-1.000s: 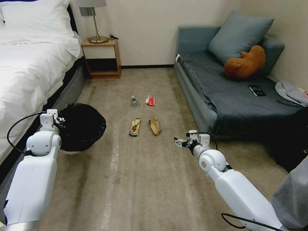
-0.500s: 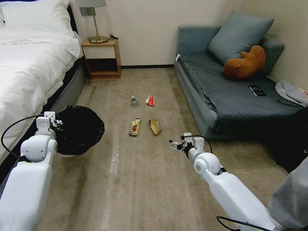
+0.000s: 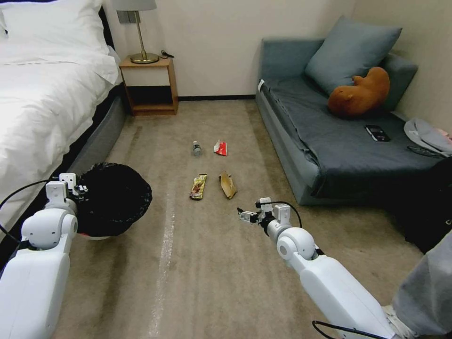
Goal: Pick up the trash bin, then pick up the garbage on the floor and place it into the trash bin.
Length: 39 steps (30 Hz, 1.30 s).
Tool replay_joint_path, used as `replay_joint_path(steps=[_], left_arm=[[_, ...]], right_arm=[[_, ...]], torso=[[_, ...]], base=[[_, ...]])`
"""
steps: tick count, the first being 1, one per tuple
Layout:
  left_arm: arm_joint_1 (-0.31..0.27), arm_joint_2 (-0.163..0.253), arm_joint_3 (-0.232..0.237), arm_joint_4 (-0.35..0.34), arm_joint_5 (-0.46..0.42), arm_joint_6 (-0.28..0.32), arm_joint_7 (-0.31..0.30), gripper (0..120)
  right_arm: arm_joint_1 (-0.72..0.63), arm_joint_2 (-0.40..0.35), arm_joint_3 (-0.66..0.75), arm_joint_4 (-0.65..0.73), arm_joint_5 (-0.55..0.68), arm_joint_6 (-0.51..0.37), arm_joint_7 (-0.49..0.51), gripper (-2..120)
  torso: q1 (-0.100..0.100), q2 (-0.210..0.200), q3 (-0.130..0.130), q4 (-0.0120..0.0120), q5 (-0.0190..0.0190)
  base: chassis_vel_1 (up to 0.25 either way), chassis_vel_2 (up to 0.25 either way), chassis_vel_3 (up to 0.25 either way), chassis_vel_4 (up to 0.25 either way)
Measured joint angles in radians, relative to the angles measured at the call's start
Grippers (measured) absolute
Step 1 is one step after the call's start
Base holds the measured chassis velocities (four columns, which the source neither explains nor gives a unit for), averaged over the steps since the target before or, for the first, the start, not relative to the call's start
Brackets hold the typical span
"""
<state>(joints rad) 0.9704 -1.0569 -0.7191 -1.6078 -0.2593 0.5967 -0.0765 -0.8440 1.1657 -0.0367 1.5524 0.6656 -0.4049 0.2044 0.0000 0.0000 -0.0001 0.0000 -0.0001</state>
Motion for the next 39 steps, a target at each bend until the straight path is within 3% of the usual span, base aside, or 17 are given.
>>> replay_joint_path(steps=[22,39], left_arm=[[-0.019,-0.002,0.017,0.022,-0.005,-0.009,0.012,7],[-0.021,0.007,0.004,0.038,-0.007,-0.02,0.018,7]], right_arm=[[-0.014,0.006,-0.002,-0.028,-0.059,0.029,-0.036,100],[-0.015,0.021,-0.013,-0.048,-0.081,0.033,-0.042,100]], torso=[[0.0,0.0,0.0,0.0,0.0001],[0.0,0.0,0.0,0.0,0.0001]], base=[[0.0,0.0,0.0,0.0],[-0.003,0.002,0.004,-0.002]])
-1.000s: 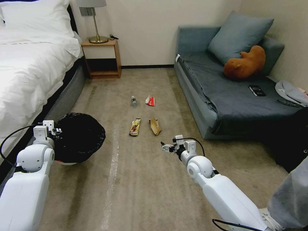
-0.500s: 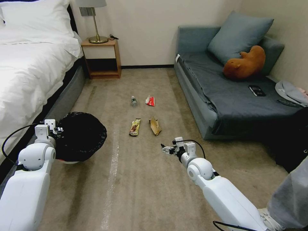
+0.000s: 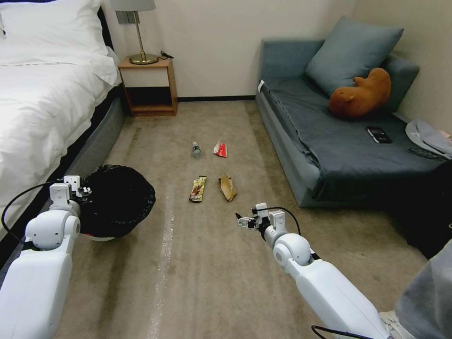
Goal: Pick up the trash bin, then pick up the garbage on the floor and place it into the trash bin.
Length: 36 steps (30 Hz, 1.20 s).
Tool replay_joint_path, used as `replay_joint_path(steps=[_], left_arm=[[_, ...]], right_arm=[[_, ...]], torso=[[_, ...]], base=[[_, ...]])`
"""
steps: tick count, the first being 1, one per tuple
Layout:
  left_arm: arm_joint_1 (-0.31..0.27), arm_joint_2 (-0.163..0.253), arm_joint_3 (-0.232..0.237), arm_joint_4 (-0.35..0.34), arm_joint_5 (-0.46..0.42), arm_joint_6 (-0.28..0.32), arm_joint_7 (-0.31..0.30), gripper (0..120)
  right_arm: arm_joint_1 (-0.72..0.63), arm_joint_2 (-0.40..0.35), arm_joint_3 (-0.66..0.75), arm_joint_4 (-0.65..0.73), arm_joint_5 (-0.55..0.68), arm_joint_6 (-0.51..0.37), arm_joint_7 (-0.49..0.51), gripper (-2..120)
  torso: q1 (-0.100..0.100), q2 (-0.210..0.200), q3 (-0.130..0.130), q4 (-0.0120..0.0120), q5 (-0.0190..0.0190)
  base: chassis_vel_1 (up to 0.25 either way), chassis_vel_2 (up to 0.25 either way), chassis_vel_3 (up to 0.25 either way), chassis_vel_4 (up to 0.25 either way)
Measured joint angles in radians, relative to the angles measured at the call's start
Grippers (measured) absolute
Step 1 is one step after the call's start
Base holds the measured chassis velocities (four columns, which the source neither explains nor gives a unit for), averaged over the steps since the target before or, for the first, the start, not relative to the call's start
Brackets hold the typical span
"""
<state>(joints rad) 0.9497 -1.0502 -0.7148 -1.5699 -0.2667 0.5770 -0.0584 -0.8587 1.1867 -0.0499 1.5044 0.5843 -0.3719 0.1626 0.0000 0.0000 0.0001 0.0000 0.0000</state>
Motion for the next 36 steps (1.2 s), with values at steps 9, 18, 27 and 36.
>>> replay_joint_path(steps=[9,18,27,36], left_arm=[[-0.004,0.006,-0.003,0.004,-0.005,-0.001,0.002,7],[-0.004,0.015,-0.007,0.002,-0.01,-0.001,0.005,7],[0.0,0.022,-0.018,-0.011,-0.017,0.002,0.006,7],[0.002,0.032,-0.036,-0.018,-0.027,0.009,0.006,7]], right_arm=[[-0.001,0.003,-0.006,0.0,-0.006,0.0,0.0,100],[-0.005,0.003,-0.01,0.002,-0.012,0.0,0.0,100],[-0.009,-0.009,-0.014,0.009,-0.014,0.0,-0.001,100],[-0.013,-0.008,-0.021,0.012,-0.018,-0.001,-0.002,100]], torso=[[0.0,0.0,0.0,0.0,0.0],[0.0,0.0,0.0,0.0,0.0],[0.0,0.0,0.0,-0.0001,0.0],[0.0,0.0,0.0,0.0,0.0]], base=[[0.0,0.0,0.0,0.0],[0.0,0.0,0.0,0.0],[0.0,0.0,0.0,0.0],[0.0,0.0,0.0,0.0]])
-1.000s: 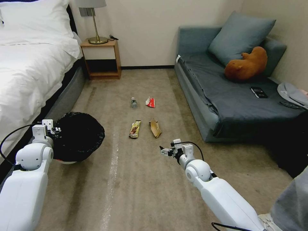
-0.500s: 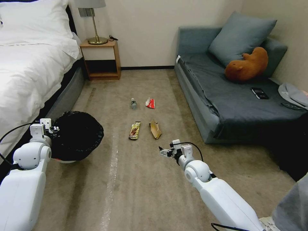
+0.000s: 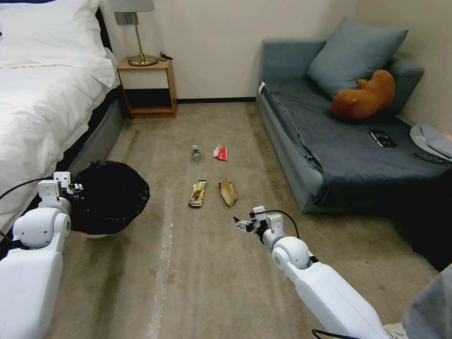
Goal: Pick up the trash bin, then pick up the garbage on the floor and place it into the trash bin.
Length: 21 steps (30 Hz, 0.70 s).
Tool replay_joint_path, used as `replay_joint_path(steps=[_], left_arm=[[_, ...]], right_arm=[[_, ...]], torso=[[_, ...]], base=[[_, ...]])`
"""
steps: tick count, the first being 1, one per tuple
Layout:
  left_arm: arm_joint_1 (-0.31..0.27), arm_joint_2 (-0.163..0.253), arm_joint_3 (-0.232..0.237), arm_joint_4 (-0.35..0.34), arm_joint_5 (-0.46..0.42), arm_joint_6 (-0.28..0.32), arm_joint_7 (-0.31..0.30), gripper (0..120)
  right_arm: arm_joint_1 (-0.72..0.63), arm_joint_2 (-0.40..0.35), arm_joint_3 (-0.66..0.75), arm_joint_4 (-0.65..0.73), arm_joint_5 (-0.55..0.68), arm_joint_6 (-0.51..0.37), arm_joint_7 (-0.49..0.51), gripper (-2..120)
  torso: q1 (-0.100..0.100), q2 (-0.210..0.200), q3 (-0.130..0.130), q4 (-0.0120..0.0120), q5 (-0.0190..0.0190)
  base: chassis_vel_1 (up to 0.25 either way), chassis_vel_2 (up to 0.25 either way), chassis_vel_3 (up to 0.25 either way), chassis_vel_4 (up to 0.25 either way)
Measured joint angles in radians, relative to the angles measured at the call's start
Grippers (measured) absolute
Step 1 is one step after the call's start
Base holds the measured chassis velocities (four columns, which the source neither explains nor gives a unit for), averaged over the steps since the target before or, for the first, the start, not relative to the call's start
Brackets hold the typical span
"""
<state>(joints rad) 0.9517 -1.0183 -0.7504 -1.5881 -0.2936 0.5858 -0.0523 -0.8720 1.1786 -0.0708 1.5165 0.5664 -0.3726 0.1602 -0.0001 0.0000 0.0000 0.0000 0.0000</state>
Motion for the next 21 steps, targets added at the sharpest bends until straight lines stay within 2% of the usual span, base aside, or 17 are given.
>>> replay_joint_path(steps=[21], left_arm=[[-0.005,-0.005,0.001,0.021,0.004,-0.003,0.007,7]], right_arm=[[0.006,0.019,-0.015,-0.026,-0.009,0.008,-0.008,100]], torso=[[0.0,0.0,0.0,0.0,0.0]], base=[[-0.023,0.023,0.025,-0.021]])
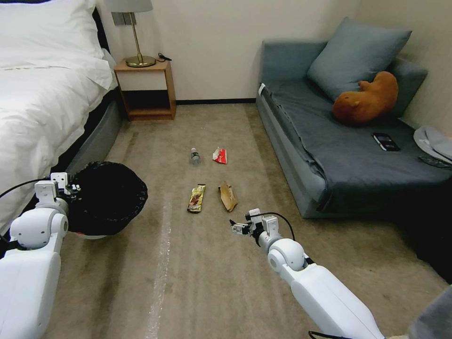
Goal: Pick up the trash bin, then pick up the garbage on the floor and place it into the trash bin.
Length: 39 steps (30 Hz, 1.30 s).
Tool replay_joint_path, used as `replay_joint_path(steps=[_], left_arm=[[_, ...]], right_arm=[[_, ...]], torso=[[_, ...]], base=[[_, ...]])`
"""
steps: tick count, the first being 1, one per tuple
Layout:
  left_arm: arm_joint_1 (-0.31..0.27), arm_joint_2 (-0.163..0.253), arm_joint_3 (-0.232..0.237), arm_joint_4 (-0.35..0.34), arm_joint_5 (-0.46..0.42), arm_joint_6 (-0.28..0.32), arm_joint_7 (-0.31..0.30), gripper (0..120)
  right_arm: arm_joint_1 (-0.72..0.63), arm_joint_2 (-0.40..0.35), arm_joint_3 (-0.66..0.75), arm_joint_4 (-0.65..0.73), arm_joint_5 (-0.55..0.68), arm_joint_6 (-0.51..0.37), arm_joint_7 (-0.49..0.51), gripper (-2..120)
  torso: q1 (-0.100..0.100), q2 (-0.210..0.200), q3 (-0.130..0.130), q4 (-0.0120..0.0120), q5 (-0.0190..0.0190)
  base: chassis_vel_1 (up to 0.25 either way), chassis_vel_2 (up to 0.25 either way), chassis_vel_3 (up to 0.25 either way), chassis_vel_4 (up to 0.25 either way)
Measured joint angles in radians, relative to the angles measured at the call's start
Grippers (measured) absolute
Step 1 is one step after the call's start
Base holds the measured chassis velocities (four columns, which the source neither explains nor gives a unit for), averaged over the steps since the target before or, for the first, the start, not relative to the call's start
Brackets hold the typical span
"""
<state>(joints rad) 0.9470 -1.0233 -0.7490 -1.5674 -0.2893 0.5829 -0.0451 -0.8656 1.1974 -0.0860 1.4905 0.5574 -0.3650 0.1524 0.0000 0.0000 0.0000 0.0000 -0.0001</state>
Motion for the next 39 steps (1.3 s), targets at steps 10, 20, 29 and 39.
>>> replay_joint_path(steps=[10,20,29,39], left_arm=[[-0.003,-0.002,0.003,0.008,0.014,0.0,0.008,7],[-0.003,0.001,0.002,0.012,0.016,0.0,0.013,7],[-0.003,0.002,-0.002,0.017,0.02,0.0,0.018,7],[-0.005,0.003,0.0,0.019,0.024,0.0,0.02,7]], right_arm=[[-0.006,0.002,-0.002,-0.002,-0.006,0.001,-0.002,100],[-0.004,0.006,-0.013,-0.008,-0.01,0.001,-0.007,100],[0.009,0.014,-0.029,-0.021,-0.011,0.001,-0.01,100],[0.008,0.016,-0.03,-0.024,-0.016,0.004,-0.013,100]], torso=[[0.0,0.0,0.0,0.0,0.0],[0.0,0.0,0.0,0.0001,0.0],[0.0,0.0,0.0,0.0,0.0],[0.0,0.0,0.0,0.0,0.0]], base=[[-0.054,0.064,0.056,-0.054],[-0.054,0.06,0.055,-0.053],[-0.069,0.058,0.067,-0.059],[-0.063,0.073,0.069,-0.071]])
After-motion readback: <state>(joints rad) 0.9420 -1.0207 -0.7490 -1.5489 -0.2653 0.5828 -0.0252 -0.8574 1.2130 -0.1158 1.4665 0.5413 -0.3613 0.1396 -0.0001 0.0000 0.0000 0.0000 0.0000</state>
